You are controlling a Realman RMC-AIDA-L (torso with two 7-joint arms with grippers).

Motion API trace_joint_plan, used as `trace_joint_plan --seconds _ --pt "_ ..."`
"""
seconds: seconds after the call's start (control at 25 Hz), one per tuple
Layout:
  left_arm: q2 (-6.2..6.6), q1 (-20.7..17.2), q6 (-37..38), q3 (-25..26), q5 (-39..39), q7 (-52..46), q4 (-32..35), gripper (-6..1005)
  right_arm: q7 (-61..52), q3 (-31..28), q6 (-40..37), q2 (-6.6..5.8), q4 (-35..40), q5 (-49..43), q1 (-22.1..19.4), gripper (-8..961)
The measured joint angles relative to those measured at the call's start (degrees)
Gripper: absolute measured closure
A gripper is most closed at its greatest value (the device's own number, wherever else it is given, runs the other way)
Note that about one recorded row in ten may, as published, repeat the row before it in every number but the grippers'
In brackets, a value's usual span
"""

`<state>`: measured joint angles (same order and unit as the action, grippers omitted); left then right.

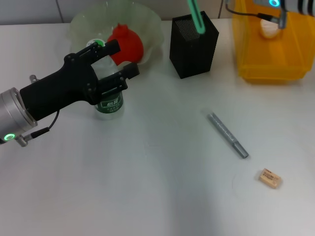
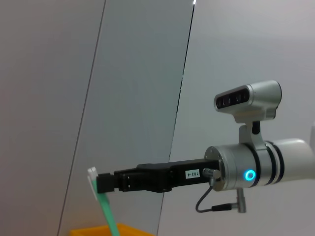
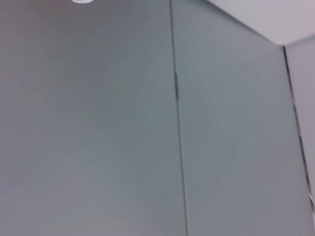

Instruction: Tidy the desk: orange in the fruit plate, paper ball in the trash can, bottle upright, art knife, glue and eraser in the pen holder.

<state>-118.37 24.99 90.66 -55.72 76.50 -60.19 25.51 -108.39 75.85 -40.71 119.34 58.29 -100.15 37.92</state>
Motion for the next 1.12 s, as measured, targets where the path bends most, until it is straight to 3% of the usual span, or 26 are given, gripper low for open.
trace_joint_plan --seconds 0.12,0.16,0.32,0.52,0.92,1.12 --pt "-0.01 -0.08 0.13 0.00 -0.03 -0.42 0.06 228 18.23 -0.36 0.35 0.05 -7.79 16.17 1.54 745" --pt "-0.01 -0.08 0.13 0.00 -0.03 -0.42 0.06 228 18.23 -0.36 0.35 0.05 -7.79 16.17 1.54 742" --pt "0.05 -0.48 0.49 0.00 -0.05 -0.67 0.13 228 39.06 0.19 -0.22 0.20 -15.17 34.17 1.98 727" --pt "0.08 -0.78 1.05 -0.01 -0.04 -0.89 0.15 228 52.30 0.56 -0.35 0.25 -21.39 45.83 2.39 710" --pt "0.17 -0.54 1.93 -0.01 0.03 -1.41 0.40 228 65.80 0.06 -4.46 0.28 -33.35 54.82 5.93 674" --pt "0.17 -0.47 1.95 -0.01 0.07 -1.42 0.41 228 68.04 0.06 -4.85 0.39 -35.60 55.55 6.63 657"
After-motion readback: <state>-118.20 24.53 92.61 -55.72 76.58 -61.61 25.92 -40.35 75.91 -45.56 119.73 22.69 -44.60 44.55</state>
